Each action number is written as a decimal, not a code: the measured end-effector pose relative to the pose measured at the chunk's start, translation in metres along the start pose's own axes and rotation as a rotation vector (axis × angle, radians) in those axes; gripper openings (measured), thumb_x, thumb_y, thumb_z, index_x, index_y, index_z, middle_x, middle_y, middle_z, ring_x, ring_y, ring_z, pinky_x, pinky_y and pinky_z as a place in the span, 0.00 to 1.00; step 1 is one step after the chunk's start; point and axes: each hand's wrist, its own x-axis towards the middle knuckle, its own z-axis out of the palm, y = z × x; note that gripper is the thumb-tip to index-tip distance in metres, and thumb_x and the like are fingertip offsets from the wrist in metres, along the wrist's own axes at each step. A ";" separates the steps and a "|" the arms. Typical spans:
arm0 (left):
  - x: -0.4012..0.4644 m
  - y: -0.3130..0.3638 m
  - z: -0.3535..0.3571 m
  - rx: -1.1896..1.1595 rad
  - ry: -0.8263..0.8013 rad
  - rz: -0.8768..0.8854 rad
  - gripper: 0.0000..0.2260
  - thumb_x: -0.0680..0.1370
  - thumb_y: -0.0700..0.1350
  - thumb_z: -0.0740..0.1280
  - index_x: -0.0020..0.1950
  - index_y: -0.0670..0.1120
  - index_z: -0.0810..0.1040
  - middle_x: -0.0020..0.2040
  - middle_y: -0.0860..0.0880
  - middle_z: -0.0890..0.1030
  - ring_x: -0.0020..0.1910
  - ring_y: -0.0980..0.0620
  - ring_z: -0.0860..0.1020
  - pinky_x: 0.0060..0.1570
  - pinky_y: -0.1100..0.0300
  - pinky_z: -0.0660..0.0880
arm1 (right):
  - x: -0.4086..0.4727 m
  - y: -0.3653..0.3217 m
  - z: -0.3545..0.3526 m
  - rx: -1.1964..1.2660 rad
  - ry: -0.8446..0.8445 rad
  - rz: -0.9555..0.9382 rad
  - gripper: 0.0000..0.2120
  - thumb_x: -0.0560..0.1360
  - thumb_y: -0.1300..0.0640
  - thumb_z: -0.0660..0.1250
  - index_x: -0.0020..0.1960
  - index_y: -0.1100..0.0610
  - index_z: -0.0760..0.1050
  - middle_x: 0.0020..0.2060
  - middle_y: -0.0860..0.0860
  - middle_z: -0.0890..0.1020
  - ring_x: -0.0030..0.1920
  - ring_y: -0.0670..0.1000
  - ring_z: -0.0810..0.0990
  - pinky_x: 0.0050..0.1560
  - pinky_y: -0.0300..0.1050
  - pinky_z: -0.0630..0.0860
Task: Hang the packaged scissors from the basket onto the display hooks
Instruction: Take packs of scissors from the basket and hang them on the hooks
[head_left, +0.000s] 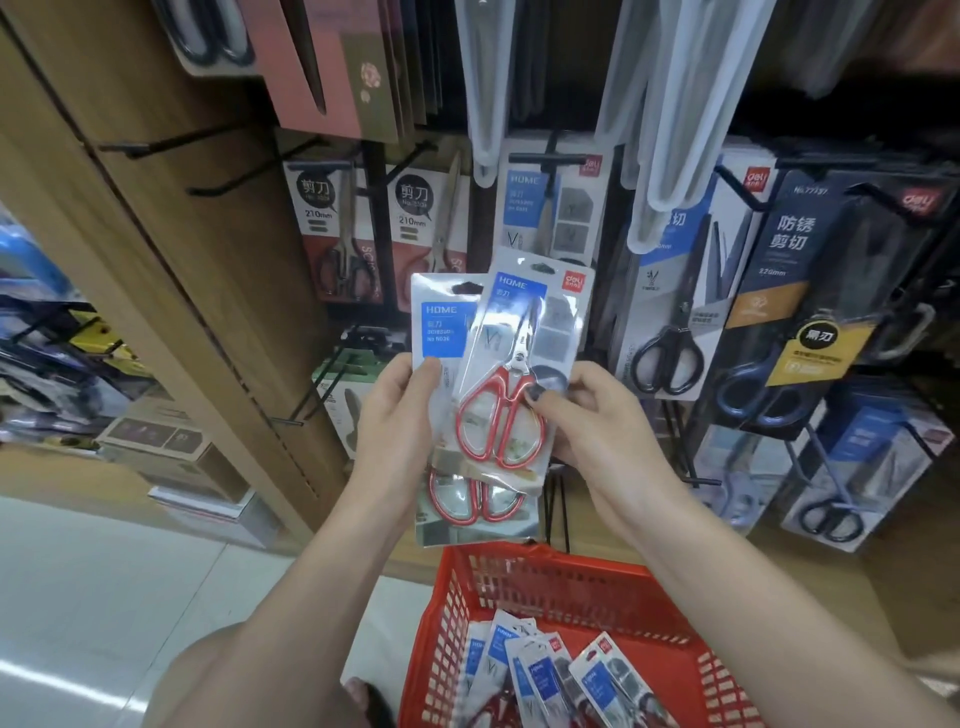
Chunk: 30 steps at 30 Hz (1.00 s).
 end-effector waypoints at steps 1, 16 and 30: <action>0.000 0.001 0.000 0.020 0.022 0.018 0.09 0.86 0.52 0.64 0.54 0.48 0.81 0.52 0.51 0.88 0.53 0.49 0.87 0.44 0.57 0.83 | -0.002 0.002 -0.002 0.024 -0.005 -0.009 0.06 0.81 0.61 0.70 0.58 0.56 0.81 0.50 0.55 0.87 0.53 0.56 0.87 0.54 0.56 0.82; 0.008 0.011 -0.013 0.111 0.167 0.136 0.09 0.87 0.52 0.64 0.48 0.55 0.79 0.50 0.54 0.88 0.51 0.49 0.88 0.54 0.39 0.84 | -0.019 -0.015 -0.019 -0.013 -0.091 -0.307 0.07 0.81 0.61 0.69 0.53 0.50 0.80 0.50 0.53 0.88 0.51 0.52 0.88 0.45 0.44 0.84; 0.011 0.007 -0.023 0.206 0.224 0.170 0.09 0.86 0.54 0.64 0.51 0.52 0.75 0.50 0.61 0.87 0.49 0.56 0.88 0.38 0.60 0.85 | -0.008 -0.033 -0.006 -0.071 -0.051 -0.297 0.05 0.83 0.64 0.67 0.58 0.60 0.77 0.50 0.56 0.88 0.51 0.56 0.89 0.50 0.57 0.86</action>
